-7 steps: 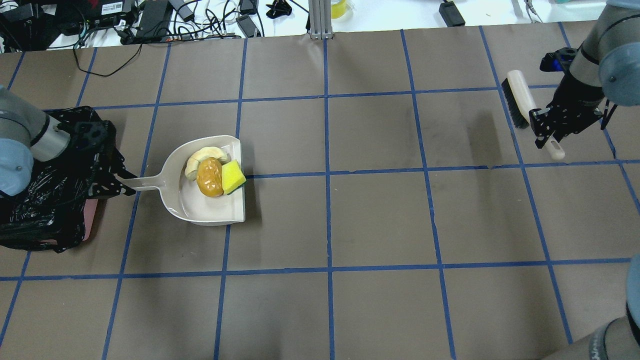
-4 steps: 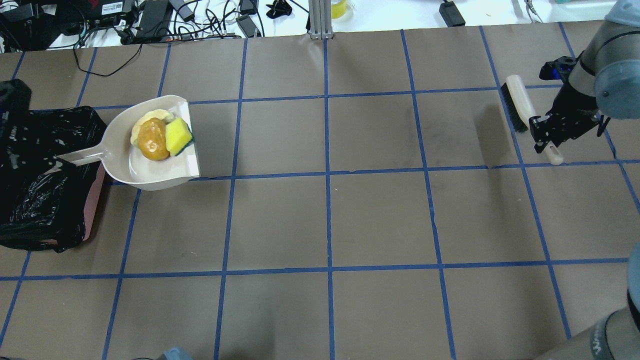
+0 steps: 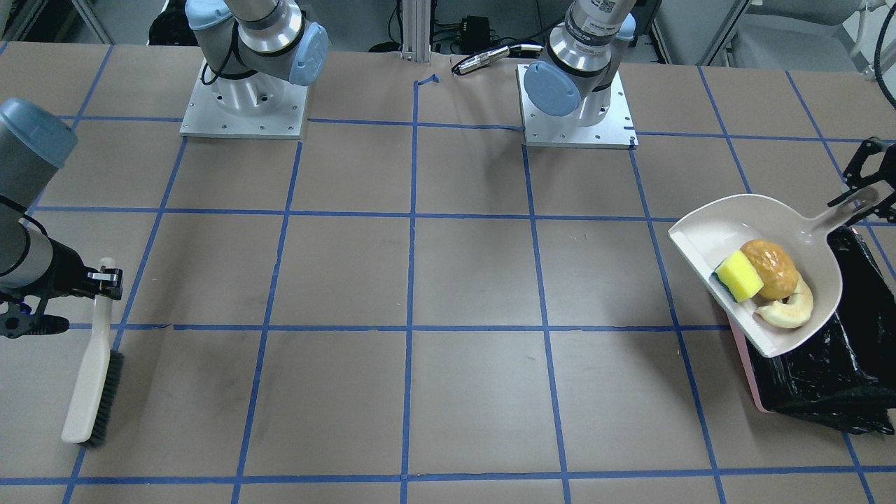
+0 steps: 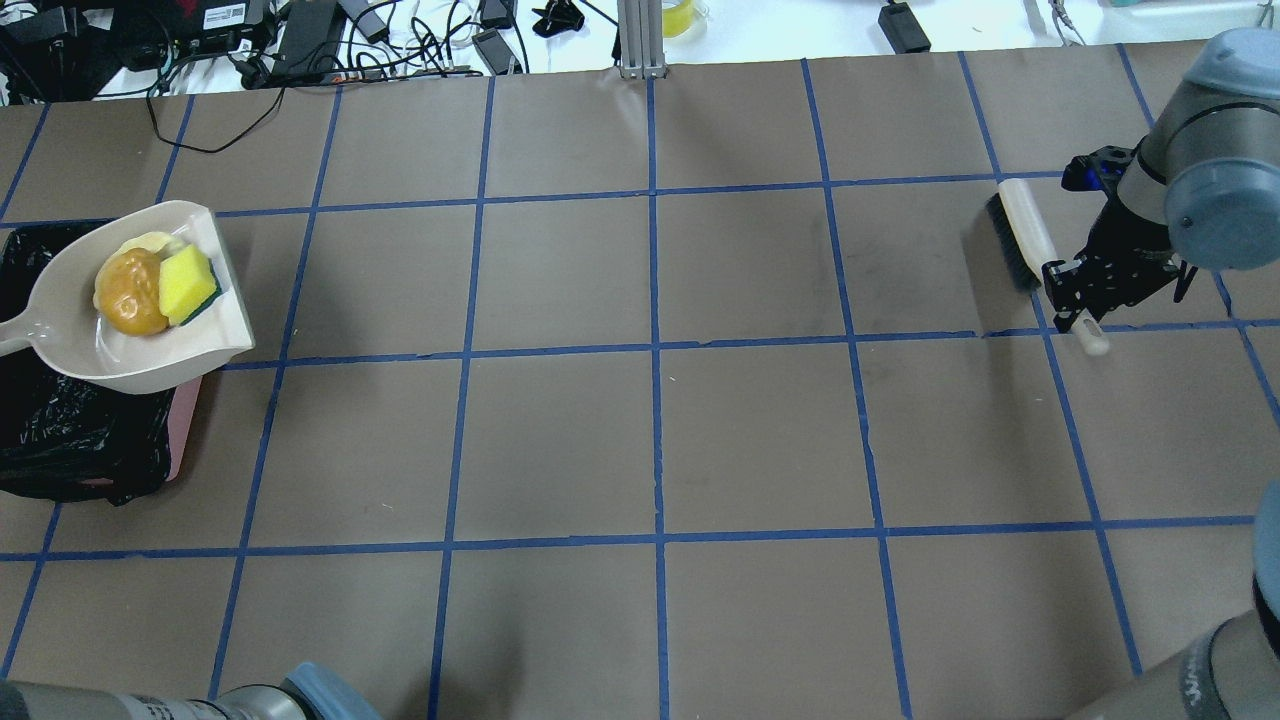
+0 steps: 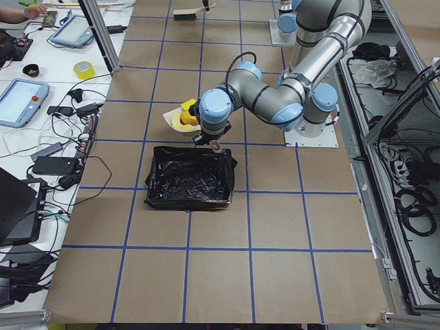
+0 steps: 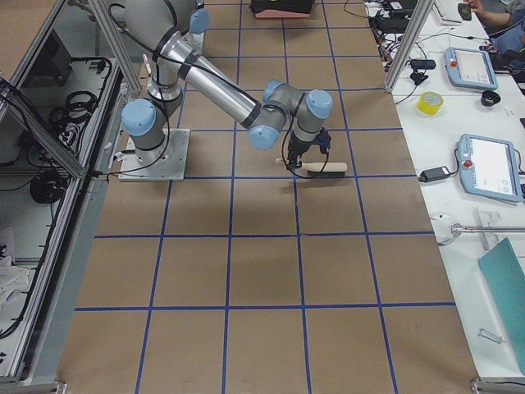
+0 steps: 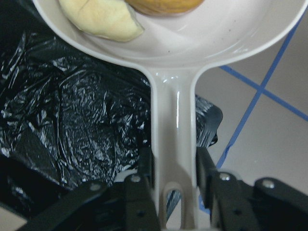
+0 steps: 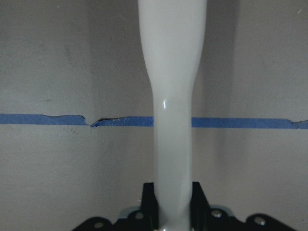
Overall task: Sweep and dump trash into bin
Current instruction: 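Carry the dustpan over the bin with the left gripper while the right returns the brush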
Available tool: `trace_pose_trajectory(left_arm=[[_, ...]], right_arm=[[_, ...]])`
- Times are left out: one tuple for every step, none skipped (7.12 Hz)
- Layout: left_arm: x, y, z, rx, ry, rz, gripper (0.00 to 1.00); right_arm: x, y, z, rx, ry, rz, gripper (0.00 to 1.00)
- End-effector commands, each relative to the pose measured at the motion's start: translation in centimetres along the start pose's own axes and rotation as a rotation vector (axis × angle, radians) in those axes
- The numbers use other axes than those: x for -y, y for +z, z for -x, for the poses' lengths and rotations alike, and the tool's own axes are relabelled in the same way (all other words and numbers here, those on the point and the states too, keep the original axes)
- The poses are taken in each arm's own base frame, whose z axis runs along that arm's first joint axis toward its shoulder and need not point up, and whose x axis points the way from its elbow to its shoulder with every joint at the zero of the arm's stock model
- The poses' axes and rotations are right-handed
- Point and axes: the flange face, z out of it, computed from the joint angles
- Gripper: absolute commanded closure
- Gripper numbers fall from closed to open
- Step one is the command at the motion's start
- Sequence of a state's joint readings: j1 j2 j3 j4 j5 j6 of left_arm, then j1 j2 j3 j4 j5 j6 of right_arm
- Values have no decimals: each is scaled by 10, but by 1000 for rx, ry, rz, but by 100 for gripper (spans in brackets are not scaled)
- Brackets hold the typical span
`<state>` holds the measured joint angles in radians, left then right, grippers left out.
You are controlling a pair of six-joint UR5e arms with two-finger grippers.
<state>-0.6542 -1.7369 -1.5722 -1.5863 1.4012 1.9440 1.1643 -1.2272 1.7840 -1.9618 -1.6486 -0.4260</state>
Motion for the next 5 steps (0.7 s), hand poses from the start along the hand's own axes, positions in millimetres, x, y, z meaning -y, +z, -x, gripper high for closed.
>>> trace_pose_trajectory(left_arm=[[-54, -23, 4, 52, -62, 87, 100], [-76, -27, 8, 75, -72, 169, 100], [-94, -29, 16, 112, -70, 223, 100], [-100, -38, 23, 142, -70, 278, 100], [-102, -48, 28, 155, -67, 301, 100]], right_arm=[[3, -2, -1, -7, -3, -25, 0], [2, -9, -1, -13, 1, -43, 0], [2, -26, 5, 7, -1, -88, 0], [-7, -55, 22, 29, -7, -145, 0], [-17, -80, 49, 6, -20, -172, 0]])
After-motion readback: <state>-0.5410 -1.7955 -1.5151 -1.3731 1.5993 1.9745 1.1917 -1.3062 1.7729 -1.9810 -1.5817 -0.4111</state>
